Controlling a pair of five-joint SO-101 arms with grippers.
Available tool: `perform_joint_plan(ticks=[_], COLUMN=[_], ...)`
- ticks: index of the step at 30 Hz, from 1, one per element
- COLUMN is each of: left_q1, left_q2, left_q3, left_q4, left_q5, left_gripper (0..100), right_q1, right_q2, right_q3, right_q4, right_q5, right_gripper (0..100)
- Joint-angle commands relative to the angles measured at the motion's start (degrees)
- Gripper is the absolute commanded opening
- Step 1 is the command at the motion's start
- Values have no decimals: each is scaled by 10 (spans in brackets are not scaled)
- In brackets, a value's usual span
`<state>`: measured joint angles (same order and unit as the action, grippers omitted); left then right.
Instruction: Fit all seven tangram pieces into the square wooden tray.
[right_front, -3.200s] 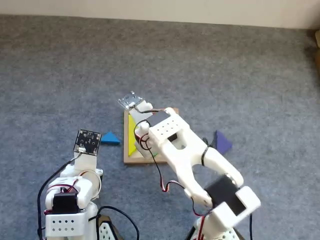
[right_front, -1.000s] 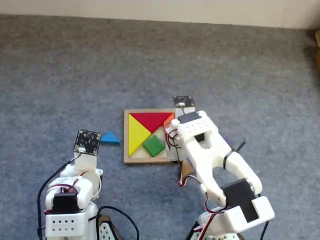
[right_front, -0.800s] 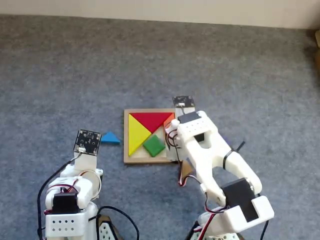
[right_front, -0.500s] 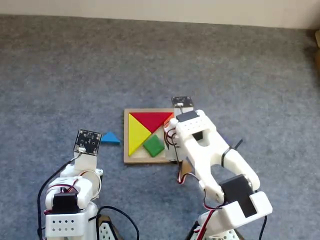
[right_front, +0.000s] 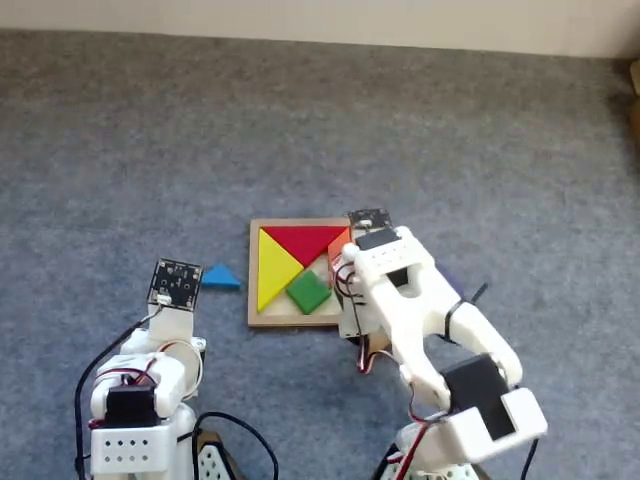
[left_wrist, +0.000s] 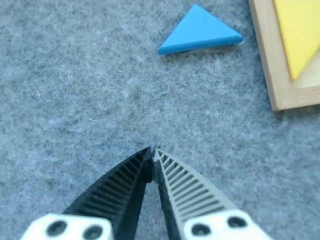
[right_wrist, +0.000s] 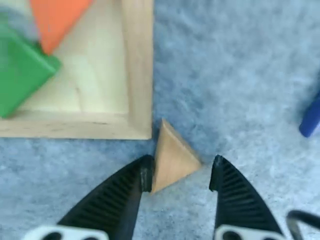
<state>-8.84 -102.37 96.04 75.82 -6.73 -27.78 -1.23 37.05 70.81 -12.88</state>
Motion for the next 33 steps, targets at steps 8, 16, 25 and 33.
perform_joint_plan(ticks=[8,16,25,33], left_q1=[-6,-6,-6,-6], left_q2=[-22,-22,-22,-22], left_q3=[12,12,12,12], left_q4=[2,2,2,2], left_q5=[5,5,5,5], left_gripper=[36,36,36,36], right_q1=[3,3,18,29], right_q2=[70,85,85,85], right_q3=[-3,-28,-37,-92], right_q4=[7,8,11,48], right_q5=[0,1,43,44], right_gripper=[191,182,29,33])
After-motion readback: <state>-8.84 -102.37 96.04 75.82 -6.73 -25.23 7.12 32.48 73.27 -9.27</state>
